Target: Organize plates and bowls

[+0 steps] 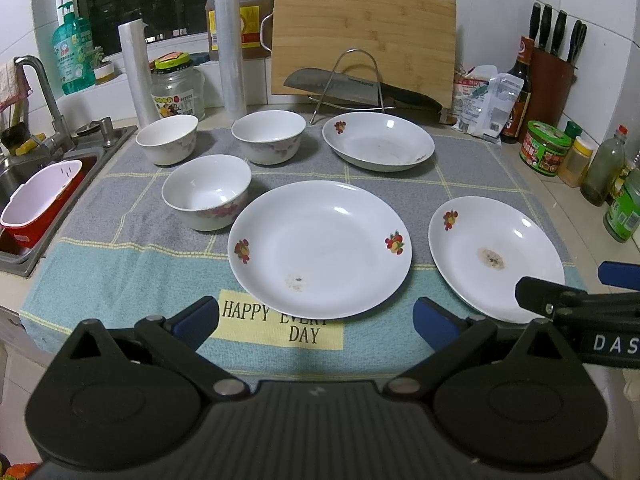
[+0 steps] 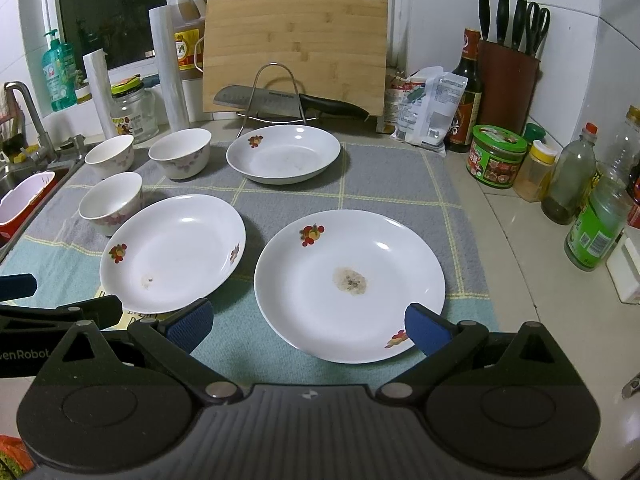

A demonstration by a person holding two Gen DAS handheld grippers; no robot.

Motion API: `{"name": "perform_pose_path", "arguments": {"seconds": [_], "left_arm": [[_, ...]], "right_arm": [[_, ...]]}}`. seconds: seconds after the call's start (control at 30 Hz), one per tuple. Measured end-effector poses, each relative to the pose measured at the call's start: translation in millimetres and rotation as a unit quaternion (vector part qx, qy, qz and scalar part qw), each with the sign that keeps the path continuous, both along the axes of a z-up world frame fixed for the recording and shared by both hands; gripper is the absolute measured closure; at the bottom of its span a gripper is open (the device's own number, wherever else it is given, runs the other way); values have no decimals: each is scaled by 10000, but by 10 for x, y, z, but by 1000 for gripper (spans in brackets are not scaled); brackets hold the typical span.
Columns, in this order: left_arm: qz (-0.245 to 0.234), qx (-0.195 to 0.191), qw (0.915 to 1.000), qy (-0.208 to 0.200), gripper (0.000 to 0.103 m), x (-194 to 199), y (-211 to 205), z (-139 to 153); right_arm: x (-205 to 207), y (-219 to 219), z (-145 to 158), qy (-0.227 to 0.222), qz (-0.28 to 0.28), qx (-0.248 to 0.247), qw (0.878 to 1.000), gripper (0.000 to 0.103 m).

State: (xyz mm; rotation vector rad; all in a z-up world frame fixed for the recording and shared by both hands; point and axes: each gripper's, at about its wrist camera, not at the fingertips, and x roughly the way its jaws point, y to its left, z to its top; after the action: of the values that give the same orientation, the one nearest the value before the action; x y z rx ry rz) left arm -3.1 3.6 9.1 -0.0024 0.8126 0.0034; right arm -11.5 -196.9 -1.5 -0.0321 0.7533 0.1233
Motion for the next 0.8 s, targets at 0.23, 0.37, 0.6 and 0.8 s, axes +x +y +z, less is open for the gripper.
{"name": "perform_pose_path", "arguments": {"seconds": [0.23,0.37,0.6,0.8], "left_arm": [[9,-4,10000,-4,1,-4,-2,13],[5,-1,10000,-4,1,-4,0,11],[6,-2,10000,-5,1,-4,-1,11],[6,-8,10000,-7,1,-4,1,12]], "right_arm": [[-5,4,5,-9,-2,-6,10000,0],[-9,4,0,-15,1,-9,10000,0],[-13,1,6,-24,3,-9,10000,0],[-19,-7,28,-42,9,-17,10000,0]]}}
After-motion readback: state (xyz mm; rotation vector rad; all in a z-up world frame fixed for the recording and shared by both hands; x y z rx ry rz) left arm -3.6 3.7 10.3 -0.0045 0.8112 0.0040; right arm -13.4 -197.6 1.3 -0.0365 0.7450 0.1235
